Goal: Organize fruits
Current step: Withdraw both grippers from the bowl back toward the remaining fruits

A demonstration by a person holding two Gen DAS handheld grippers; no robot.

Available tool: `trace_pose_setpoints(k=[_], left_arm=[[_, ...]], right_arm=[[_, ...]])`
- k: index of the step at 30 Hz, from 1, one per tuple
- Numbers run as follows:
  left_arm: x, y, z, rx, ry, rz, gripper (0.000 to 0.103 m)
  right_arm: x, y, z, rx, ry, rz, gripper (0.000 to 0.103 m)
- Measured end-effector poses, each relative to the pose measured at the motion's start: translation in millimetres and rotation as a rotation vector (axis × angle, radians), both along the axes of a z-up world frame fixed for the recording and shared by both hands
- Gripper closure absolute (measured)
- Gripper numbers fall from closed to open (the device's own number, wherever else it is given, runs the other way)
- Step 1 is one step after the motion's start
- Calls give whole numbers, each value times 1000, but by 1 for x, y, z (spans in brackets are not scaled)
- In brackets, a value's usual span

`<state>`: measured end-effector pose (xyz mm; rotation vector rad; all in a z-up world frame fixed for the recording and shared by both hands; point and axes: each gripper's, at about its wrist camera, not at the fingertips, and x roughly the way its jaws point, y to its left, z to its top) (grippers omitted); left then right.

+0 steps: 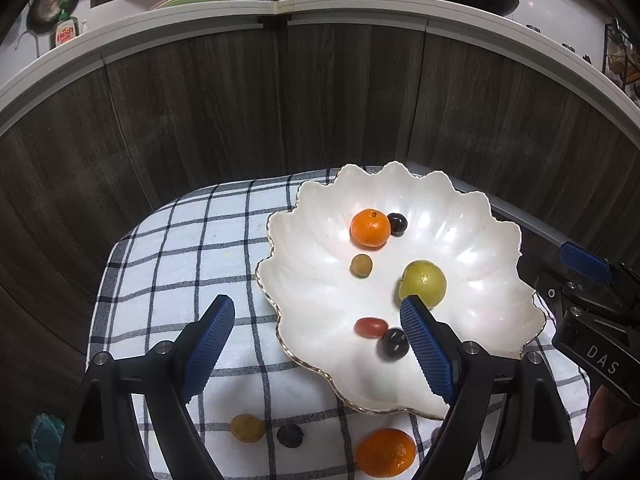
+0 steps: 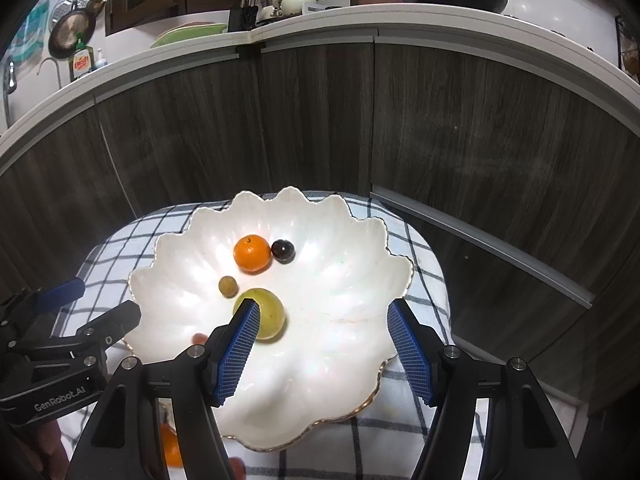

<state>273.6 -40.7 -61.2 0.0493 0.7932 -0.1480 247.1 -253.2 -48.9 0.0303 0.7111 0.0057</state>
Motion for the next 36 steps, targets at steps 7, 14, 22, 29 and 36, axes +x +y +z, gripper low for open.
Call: trace_pose_setpoints(k=[7, 14, 22, 29, 36], left_arm=[[-9, 3, 10, 1, -17, 7, 18], [-19, 8, 19, 1, -31, 15, 18], [-31, 11, 24, 6, -39, 21, 18], [-43, 17, 25, 4, -39, 30, 18], [-49, 17, 24, 5, -38, 28, 18]], right_arm=[[-6, 2, 8, 4, -15, 3, 36], [-17, 5, 15, 14, -27, 10, 36], [-28, 8, 22, 17, -42, 17, 36], [-39, 12, 23, 21, -42, 22, 36], [-51, 15, 19, 24, -36, 27, 36]])
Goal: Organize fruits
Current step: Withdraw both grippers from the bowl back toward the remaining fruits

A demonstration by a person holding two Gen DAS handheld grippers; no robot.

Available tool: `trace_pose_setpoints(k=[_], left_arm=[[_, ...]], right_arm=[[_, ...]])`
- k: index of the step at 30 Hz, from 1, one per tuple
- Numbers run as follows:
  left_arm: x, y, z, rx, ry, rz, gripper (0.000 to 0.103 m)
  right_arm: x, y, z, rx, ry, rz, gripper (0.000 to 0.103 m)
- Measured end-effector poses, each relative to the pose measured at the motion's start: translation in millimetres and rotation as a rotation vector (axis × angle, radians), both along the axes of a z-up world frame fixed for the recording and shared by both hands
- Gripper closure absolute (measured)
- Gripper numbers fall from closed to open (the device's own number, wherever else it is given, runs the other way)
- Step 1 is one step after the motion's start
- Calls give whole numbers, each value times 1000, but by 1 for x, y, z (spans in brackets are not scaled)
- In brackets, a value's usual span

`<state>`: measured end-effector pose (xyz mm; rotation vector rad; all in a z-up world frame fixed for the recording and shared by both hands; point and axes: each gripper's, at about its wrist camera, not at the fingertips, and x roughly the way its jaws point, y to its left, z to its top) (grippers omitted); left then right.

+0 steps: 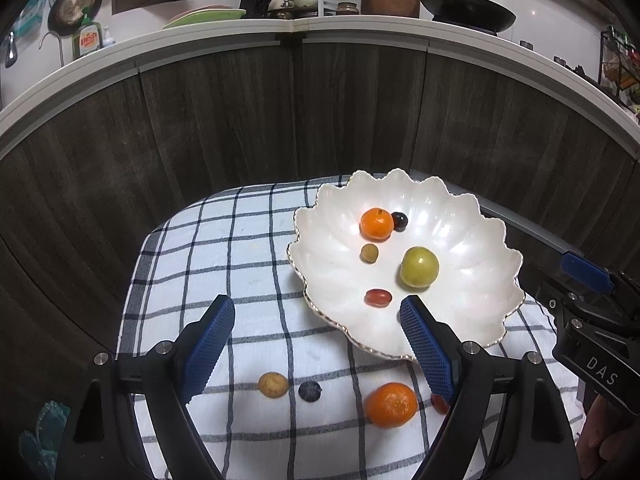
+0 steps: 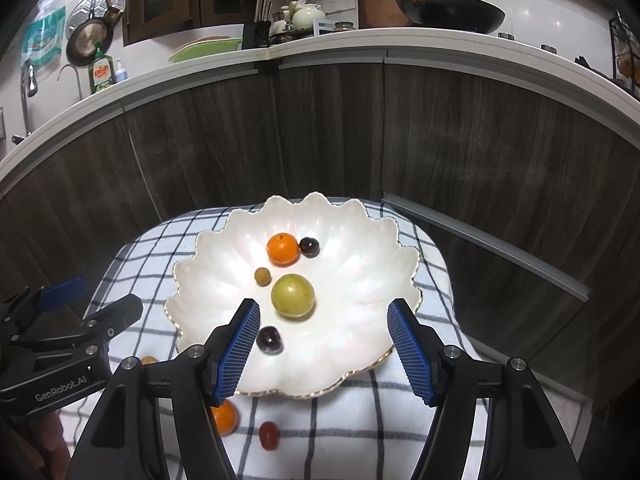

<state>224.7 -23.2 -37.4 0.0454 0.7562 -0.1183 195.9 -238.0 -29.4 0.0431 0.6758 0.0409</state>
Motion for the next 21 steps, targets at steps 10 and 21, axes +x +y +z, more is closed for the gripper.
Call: trace_pose_setpoints(k=[10, 21], left_arm=[[-23, 9, -16, -19, 17, 4, 18], [-32, 12, -37, 17, 25, 2, 19]], right_arm=[[-16, 7, -11, -12, 23, 7, 36], [-33, 18, -40, -28, 67, 16, 36]])
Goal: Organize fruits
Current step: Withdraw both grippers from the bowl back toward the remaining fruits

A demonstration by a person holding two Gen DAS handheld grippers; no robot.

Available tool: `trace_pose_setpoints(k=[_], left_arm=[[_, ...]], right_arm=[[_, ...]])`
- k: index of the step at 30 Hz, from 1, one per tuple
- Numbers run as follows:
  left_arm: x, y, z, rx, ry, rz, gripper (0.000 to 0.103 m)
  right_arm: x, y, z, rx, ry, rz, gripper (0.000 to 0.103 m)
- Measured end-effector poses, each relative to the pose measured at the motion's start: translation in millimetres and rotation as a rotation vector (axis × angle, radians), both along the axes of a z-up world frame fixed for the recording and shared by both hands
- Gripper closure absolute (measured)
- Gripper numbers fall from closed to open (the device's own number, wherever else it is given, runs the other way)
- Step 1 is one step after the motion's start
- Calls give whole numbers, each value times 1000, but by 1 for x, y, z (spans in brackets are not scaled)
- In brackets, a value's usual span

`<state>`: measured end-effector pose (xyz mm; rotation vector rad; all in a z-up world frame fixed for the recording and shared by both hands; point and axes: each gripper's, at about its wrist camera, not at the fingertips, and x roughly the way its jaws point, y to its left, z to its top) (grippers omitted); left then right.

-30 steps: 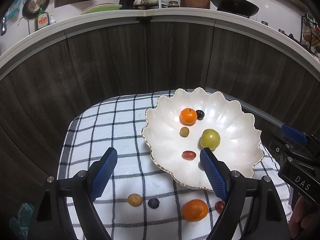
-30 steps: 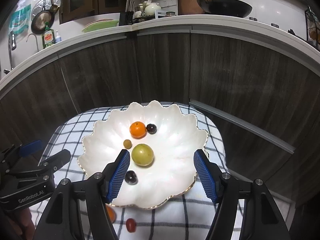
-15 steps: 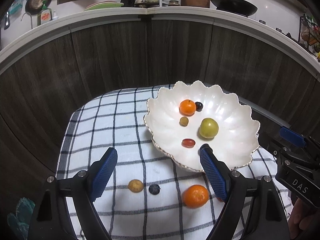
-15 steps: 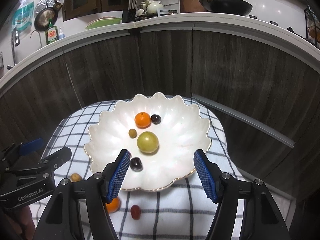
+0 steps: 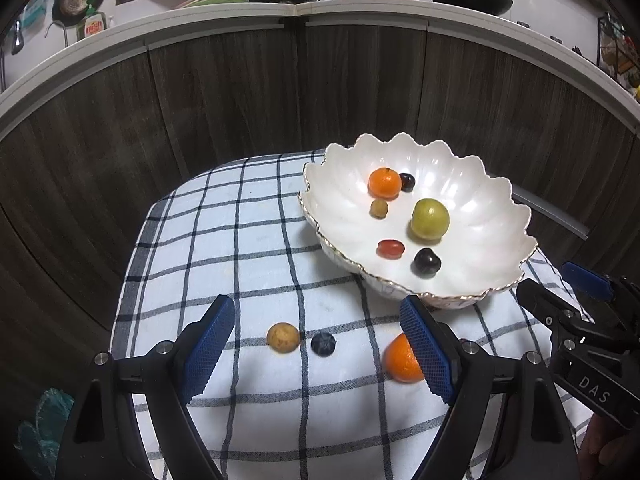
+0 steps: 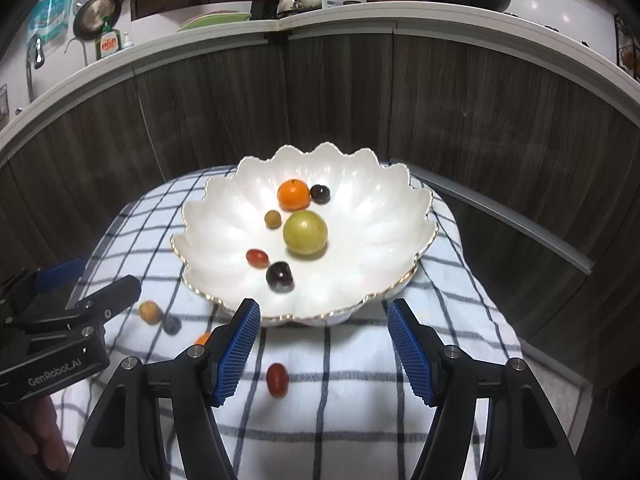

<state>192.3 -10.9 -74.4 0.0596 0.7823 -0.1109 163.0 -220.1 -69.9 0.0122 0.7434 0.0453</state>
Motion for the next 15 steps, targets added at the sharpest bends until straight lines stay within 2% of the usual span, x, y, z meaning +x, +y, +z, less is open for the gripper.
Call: trace_pose_setpoints(k=[8, 15], left_arm=[[-5, 1, -16, 6, -4, 0, 22], [-5, 0, -35, 17, 16, -7, 29]], right_arm=[[-5, 2, -12, -20, 6, 3, 36], [-5, 3, -23, -33, 6, 9, 36]])
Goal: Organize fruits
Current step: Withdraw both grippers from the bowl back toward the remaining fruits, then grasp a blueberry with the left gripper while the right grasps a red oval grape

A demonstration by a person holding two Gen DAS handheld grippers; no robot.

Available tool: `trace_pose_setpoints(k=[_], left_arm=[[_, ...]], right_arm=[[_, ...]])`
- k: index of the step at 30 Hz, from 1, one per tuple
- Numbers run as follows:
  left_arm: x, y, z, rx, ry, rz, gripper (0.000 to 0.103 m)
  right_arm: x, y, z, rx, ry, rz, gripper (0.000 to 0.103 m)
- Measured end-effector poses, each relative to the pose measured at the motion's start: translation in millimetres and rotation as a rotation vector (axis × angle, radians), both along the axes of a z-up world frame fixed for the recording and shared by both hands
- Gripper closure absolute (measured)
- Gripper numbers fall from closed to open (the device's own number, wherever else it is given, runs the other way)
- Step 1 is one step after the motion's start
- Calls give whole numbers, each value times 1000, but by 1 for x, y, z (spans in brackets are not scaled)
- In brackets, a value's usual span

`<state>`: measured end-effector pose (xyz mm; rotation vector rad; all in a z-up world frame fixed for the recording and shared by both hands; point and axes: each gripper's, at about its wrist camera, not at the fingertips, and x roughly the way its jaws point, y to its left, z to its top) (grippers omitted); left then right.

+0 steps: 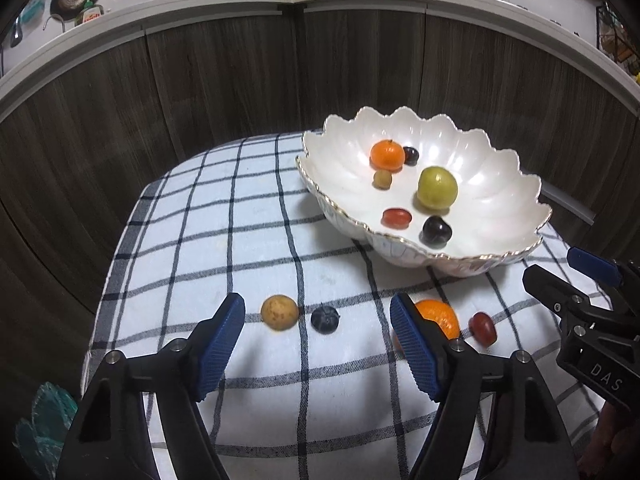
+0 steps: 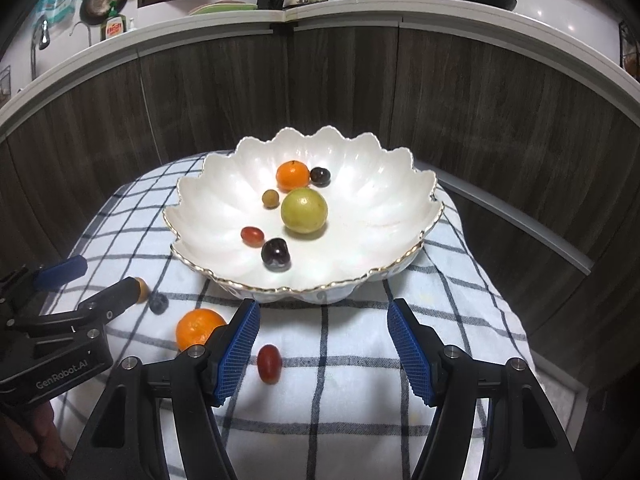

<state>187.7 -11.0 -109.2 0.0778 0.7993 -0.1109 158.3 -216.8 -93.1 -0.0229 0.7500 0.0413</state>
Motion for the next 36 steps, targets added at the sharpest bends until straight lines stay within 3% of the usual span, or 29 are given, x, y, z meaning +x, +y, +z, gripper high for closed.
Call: trace_pose_setpoints(k=[17, 19, 36], left_arm=[[6, -10, -32, 15, 47, -52, 47], [8, -12, -36, 17, 56, -58, 52], [21, -16, -52, 57, 113, -68, 63]], right_arm=[[2, 5, -24, 11, 55, 30, 37], [2, 5, -26, 17, 63, 31, 37], [8, 13, -41, 38, 124, 71, 52]])
